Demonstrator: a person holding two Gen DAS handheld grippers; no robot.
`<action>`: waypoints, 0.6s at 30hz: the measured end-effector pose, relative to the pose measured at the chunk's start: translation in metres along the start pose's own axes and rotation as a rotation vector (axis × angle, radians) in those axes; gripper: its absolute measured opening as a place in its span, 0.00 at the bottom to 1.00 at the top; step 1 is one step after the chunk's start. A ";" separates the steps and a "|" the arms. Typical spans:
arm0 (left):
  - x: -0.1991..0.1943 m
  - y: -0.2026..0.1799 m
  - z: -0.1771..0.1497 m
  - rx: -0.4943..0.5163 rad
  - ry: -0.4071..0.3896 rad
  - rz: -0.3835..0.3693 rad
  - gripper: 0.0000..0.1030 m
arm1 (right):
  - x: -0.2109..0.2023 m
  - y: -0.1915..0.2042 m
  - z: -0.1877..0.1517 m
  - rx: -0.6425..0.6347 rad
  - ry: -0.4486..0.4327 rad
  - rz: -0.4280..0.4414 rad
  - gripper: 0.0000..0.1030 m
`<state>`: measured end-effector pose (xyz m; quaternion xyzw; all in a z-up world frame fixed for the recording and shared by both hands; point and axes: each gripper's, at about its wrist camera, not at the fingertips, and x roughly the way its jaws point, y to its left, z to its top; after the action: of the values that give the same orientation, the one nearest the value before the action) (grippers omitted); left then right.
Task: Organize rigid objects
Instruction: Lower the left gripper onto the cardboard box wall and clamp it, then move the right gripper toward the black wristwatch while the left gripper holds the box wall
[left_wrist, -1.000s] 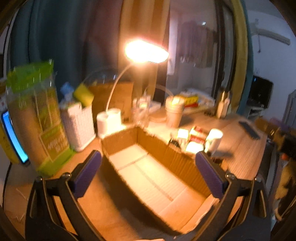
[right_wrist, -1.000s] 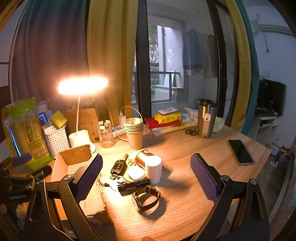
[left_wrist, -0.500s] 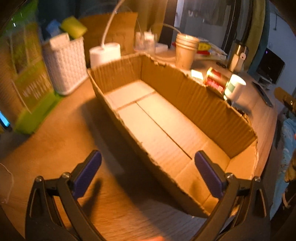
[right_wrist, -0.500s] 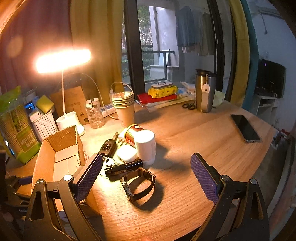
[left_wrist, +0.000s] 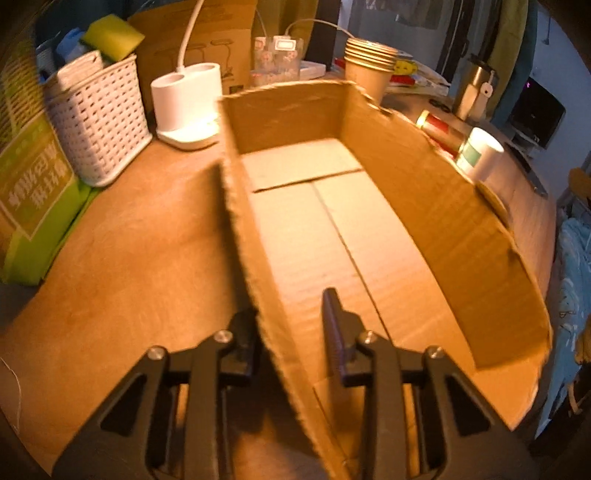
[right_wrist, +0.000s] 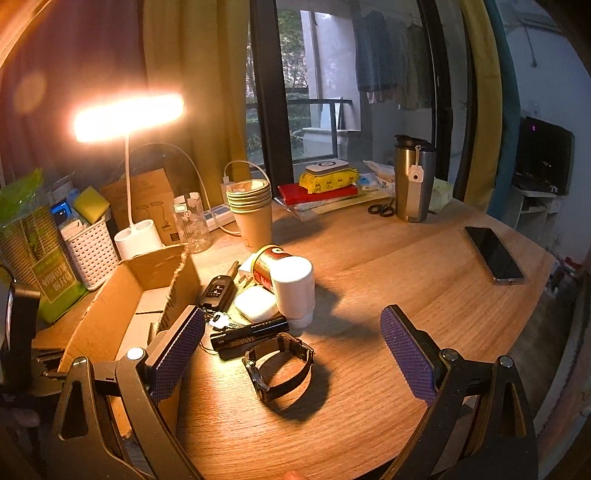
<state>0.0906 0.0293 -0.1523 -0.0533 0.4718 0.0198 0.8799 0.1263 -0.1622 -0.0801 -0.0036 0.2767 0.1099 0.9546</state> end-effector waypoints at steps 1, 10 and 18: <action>0.002 0.001 0.003 0.000 -0.002 0.006 0.21 | 0.000 0.000 0.000 0.001 0.001 0.001 0.95; 0.022 0.006 0.032 0.001 -0.011 0.014 0.11 | 0.002 -0.004 0.000 0.007 0.002 0.000 0.95; 0.026 0.020 0.058 0.021 -0.022 0.035 0.13 | 0.012 -0.011 -0.003 0.020 0.024 -0.004 0.95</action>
<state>0.1511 0.0551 -0.1438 -0.0359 0.4632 0.0308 0.8850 0.1366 -0.1706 -0.0898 0.0039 0.2894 0.1050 0.9514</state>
